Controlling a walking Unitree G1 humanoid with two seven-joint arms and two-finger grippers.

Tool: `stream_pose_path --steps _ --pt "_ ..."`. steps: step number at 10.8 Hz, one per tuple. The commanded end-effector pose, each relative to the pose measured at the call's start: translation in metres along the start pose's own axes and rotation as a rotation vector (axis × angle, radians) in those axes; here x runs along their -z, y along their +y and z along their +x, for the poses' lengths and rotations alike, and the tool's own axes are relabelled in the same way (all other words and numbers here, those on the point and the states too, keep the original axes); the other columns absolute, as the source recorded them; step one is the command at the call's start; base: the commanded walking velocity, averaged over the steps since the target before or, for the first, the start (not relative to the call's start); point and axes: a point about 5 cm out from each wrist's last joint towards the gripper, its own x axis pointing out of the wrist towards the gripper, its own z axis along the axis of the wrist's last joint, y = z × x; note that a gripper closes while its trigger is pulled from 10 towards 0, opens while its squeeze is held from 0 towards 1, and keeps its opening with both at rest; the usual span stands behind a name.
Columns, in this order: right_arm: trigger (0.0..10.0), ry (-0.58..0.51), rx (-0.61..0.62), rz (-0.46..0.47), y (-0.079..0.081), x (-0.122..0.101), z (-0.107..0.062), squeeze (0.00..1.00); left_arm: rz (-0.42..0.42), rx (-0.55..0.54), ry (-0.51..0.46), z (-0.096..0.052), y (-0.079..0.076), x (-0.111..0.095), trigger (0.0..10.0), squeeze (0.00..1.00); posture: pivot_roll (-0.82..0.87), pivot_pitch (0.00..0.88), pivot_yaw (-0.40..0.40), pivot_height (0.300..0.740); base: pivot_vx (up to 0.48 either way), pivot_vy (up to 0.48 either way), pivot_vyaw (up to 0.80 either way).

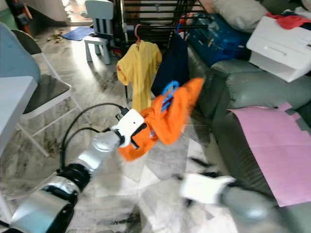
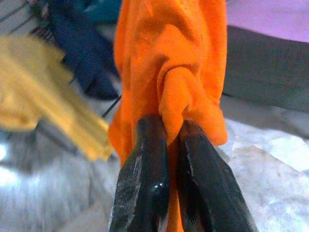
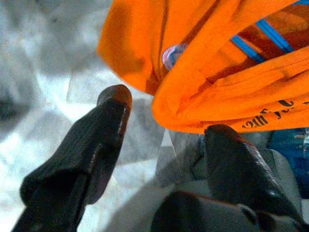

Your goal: Hang hanger

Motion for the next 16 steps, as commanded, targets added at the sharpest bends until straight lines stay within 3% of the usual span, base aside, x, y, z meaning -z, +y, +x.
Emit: stream_pose_path --steps 1,3,7,9,10,11,12,13,16 --pt "10.0 -0.007 0.010 -0.039 -0.009 -0.002 -0.011 1.00 0.071 0.046 -0.067 0.000 -0.002 -0.010 0.0 0.00 -0.06 0.000 -0.030 0.740 0.000 0.000 0.00" --pt "10.0 0.063 0.031 -0.101 -0.030 0.007 -0.042 1.00 0.216 0.165 -0.132 -0.009 -0.008 -0.007 0.0 0.00 -0.07 0.000 -0.026 0.740 0.000 0.000 0.00" --pt "10.0 0.060 0.037 -0.234 -0.051 -0.003 -0.058 1.00 0.390 0.298 -0.082 -0.023 -0.007 0.013 0.0 0.00 -0.06 0.000 -0.029 0.740 0.000 0.000 0.00" --pt "10.0 0.037 0.048 -0.246 -0.064 -0.011 -0.063 1.00 0.397 0.312 -0.109 -0.023 -0.009 0.011 0.0 0.00 -0.07 0.000 -0.029 0.740 0.000 0.000 0.00" --pt "10.0 0.064 0.037 -0.262 -0.066 -0.004 -0.067 0.97 0.399 0.326 -0.145 -0.023 -0.012 0.007 0.0 0.00 -0.07 0.000 -0.029 0.740 0.000 0.000 0.00" --pt "10.0 0.071 0.032 -0.253 -0.066 0.000 -0.068 0.86 0.393 0.328 -0.178 -0.024 -0.012 0.003 0.0 0.00 -0.07 0.000 -0.028 0.740 0.000 0.000 0.00" --pt "10.0 0.075 0.011 -0.223 -0.064 0.004 -0.069 0.67 0.402 0.329 -0.224 -0.024 -0.012 -0.003 0.0 0.00 -0.06 0.000 -0.027 0.740 0.000 0.000 0.00" --pt "10.0 0.105 -0.035 -0.222 -0.061 0.011 -0.069 0.00 0.413 0.341 -0.298 -0.026 -0.013 -0.011 0.0 0.00 -0.06 0.000 -0.027 0.740 0.000 0.000 0.00" --pt "10.0 0.158 -0.013 -0.351 -0.070 0.019 -0.070 0.00 0.449 0.391 -0.381 -0.031 -0.021 -0.015 0.0 0.00 -0.06 0.000 -0.030 0.740 0.000 0.000 0.00"
